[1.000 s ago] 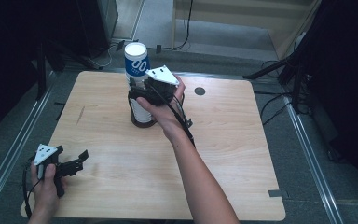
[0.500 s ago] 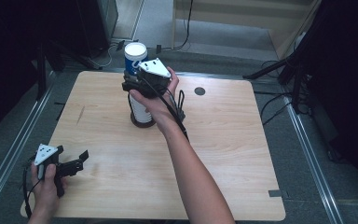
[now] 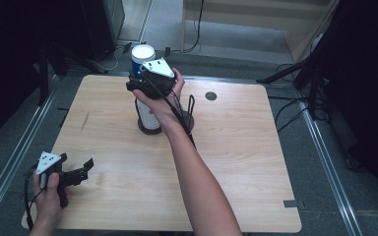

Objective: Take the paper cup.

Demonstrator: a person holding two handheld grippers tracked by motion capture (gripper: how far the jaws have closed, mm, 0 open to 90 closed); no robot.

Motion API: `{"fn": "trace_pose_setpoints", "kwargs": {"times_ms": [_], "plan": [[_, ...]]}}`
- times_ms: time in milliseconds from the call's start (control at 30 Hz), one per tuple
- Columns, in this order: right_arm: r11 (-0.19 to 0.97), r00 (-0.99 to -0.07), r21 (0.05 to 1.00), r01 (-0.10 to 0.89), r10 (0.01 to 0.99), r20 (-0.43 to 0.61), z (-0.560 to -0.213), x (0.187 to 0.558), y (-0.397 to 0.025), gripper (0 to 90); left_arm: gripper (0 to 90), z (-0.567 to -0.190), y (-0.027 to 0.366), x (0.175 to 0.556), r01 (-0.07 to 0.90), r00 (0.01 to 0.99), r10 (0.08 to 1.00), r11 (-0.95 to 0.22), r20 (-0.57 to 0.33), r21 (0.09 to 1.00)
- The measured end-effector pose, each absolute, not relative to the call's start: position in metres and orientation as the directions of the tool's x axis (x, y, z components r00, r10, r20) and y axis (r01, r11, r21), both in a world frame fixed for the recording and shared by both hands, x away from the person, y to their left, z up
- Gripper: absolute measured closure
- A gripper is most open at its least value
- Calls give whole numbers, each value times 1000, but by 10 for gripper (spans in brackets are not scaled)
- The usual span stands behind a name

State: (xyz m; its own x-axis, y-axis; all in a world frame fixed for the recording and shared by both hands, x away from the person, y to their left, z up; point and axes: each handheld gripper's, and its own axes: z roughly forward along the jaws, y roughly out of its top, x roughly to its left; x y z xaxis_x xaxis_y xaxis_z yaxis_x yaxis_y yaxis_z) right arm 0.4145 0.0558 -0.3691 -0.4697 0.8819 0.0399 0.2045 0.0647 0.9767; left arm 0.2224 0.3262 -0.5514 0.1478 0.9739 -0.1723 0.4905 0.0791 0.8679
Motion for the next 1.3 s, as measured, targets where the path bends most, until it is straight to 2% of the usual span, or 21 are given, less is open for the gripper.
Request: {"fn": "trace_pose_setpoints", "kwargs": {"times_ms": [233, 700, 1300], "plan": [[57, -468, 979, 195, 883, 41, -373, 416, 59, 166, 0, -551, 326, 222, 491, 148, 974, 78, -171, 868], [52, -475, 987, 154, 879, 27, -371, 415, 58, 181, 0, -552, 326, 222, 488, 152, 973, 81, -176, 869], [25, -477, 995, 92, 879, 22, -341, 412, 56, 185, 0, -551, 326, 222, 485, 159, 971, 79, -176, 871]]}}
